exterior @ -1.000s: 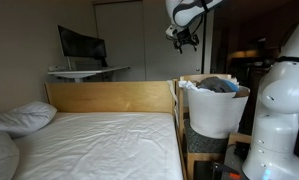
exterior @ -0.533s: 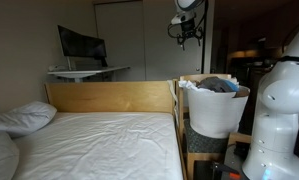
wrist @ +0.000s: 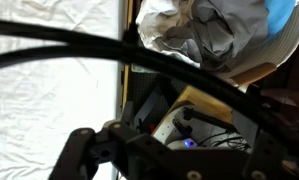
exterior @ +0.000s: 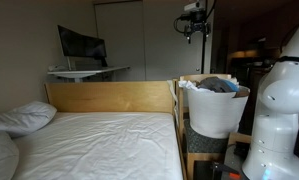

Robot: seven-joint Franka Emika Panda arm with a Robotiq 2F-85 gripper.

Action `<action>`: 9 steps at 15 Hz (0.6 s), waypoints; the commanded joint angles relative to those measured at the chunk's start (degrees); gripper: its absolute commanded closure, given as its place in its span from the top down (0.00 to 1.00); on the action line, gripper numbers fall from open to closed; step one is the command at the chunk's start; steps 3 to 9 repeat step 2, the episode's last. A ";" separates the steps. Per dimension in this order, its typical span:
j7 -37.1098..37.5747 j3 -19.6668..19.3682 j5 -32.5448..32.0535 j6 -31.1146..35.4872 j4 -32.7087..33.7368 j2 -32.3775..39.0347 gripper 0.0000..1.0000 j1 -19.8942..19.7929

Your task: Put the shirts on the bed into the basket

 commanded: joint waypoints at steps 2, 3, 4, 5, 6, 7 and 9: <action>0.00 -0.69 1.05 -0.79 1.45 1.16 1.00 0.01; 0.00 -0.69 1.05 -0.79 1.45 1.16 1.00 0.01; 0.00 -0.69 1.05 -0.79 1.45 1.16 1.00 0.01; 0.00 -0.69 1.05 -0.79 1.45 1.16 1.00 0.01; 0.00 -0.69 1.05 -0.79 1.45 1.16 1.00 0.01; 0.00 -0.69 1.05 -0.79 1.45 1.16 1.00 0.01; 0.00 -0.69 1.05 -0.79 1.45 1.16 1.00 0.01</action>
